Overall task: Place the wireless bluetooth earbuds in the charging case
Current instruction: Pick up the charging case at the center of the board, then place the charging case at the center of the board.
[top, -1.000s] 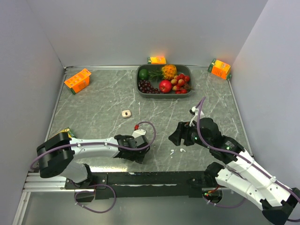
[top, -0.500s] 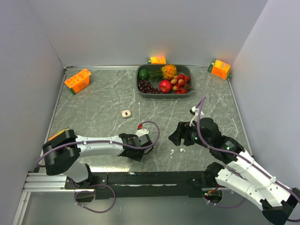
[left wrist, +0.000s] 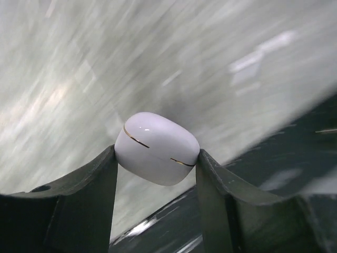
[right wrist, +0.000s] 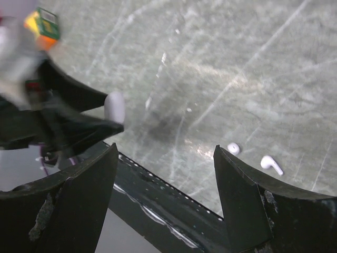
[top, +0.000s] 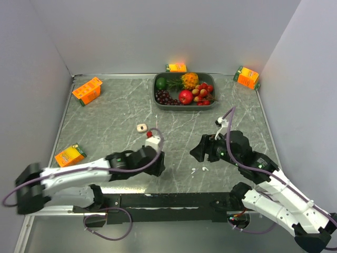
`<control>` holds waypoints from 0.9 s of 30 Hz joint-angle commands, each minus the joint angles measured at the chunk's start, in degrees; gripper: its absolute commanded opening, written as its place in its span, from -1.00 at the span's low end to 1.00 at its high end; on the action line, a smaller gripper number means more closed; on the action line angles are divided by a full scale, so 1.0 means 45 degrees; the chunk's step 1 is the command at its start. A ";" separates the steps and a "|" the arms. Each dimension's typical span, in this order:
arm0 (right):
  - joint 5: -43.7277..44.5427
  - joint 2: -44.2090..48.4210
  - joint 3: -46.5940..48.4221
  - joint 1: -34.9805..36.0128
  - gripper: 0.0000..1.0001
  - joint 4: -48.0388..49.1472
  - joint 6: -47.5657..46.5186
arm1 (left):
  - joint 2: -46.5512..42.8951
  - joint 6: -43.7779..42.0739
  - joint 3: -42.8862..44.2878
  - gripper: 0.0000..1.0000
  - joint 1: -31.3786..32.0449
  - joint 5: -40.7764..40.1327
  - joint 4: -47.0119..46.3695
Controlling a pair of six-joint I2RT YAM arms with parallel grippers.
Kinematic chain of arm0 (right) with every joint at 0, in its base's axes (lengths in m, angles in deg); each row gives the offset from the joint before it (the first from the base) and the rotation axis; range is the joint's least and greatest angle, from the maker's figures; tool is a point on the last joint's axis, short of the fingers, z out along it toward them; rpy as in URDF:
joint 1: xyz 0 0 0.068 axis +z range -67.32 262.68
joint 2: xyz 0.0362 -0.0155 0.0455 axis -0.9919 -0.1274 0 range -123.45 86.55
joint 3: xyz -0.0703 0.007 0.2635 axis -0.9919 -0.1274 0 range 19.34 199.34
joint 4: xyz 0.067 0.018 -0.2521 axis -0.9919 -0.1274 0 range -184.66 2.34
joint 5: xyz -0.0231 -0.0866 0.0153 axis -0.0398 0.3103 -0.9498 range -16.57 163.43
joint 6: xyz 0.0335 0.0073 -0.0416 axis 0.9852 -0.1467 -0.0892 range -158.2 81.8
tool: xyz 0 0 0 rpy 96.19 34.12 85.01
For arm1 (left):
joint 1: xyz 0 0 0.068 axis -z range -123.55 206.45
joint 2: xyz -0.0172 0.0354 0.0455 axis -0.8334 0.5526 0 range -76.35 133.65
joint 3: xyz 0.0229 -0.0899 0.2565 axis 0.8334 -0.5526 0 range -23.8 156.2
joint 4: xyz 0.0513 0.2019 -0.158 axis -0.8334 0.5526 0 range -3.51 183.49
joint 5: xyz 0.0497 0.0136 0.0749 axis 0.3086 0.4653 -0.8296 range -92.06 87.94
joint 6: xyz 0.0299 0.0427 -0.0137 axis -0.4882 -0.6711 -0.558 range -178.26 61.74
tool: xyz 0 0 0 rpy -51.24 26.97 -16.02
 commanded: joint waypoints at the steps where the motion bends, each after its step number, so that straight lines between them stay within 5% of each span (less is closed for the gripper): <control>1: 0.0291 0.0018 0.1074 0.0104 0.62 0.0116 -0.0345 | -0.3283 -0.1135 -0.1735 -0.98 0.0052 0.1746 -0.5905; 6: -0.0079 -0.0178 0.0821 0.0104 0.62 0.0272 -0.0482 | -0.5517 -0.2423 -0.6123 -0.98 0.0032 0.3215 -1.4569; 13: -0.1993 -0.0060 0.0527 0.0279 0.61 0.1346 -0.0950 | -0.5970 -0.4571 -0.8302 -0.98 0.0032 0.4832 -1.8837; 27: -0.0980 -0.2598 0.2147 0.3169 0.60 0.1172 -0.1322 | -0.4133 -0.4828 -0.8088 -0.99 0.0013 0.5852 -2.0859</control>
